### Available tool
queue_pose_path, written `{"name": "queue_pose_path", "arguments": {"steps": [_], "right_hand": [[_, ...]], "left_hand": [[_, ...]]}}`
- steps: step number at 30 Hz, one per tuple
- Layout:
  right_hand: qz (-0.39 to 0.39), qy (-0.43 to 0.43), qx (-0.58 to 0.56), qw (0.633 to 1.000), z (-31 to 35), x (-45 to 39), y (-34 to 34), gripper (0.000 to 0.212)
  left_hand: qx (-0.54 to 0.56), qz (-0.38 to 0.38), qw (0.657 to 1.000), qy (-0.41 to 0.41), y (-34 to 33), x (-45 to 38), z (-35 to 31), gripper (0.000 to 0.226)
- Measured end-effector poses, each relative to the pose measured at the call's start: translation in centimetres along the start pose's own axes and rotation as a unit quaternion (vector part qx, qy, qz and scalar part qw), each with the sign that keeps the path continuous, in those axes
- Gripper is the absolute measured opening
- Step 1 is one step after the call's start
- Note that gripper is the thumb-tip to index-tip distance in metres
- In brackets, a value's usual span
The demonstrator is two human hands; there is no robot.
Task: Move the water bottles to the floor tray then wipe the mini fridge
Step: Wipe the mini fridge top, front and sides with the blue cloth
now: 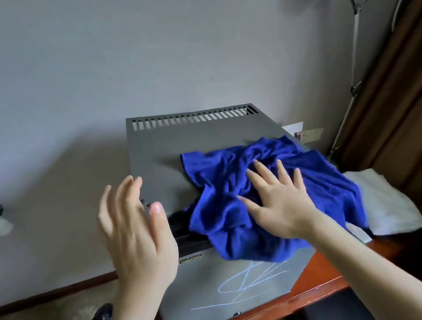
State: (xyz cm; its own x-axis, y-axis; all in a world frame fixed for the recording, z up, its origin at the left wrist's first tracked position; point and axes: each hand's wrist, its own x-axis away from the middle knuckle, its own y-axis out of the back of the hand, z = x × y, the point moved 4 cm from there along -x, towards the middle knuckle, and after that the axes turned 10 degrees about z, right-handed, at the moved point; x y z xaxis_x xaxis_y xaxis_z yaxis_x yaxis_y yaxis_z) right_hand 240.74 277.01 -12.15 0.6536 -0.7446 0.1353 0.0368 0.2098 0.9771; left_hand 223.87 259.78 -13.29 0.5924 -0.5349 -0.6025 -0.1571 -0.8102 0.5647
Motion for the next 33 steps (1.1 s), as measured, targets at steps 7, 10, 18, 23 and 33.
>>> {"name": "queue_pose_path", "arguments": {"steps": [7, 10, 18, 23, 33], "right_hand": [[0.116, 0.213, -0.002, 0.970, 15.6, -2.9, -2.1, 0.061], [0.127, 0.227, -0.012, 0.965, 15.5, -6.0, -1.5, 0.065], [0.102, 0.110, -0.030, 0.988, 4.1, -17.5, 2.8, 0.075], [0.084, 0.001, -0.036, 0.996, -7.5, -21.1, 5.3, 0.074], [0.078, -0.032, 0.010, 0.996, -2.8, -23.9, 4.2, 0.070]], "left_hand": [[0.001, -0.065, 0.998, 0.018, 1.0, 0.5, 1.1, 0.065], [-0.066, -0.040, 0.997, 0.021, 1.1, 0.6, 0.1, 0.056], [-0.047, 0.007, 0.997, -0.057, 0.5, -0.2, -0.3, 0.054], [-0.044, 0.024, 0.998, -0.041, 0.3, -0.4, -0.3, 0.047], [-0.044, 0.018, 0.999, -0.007, 0.2, -0.4, -0.1, 0.047]]}}
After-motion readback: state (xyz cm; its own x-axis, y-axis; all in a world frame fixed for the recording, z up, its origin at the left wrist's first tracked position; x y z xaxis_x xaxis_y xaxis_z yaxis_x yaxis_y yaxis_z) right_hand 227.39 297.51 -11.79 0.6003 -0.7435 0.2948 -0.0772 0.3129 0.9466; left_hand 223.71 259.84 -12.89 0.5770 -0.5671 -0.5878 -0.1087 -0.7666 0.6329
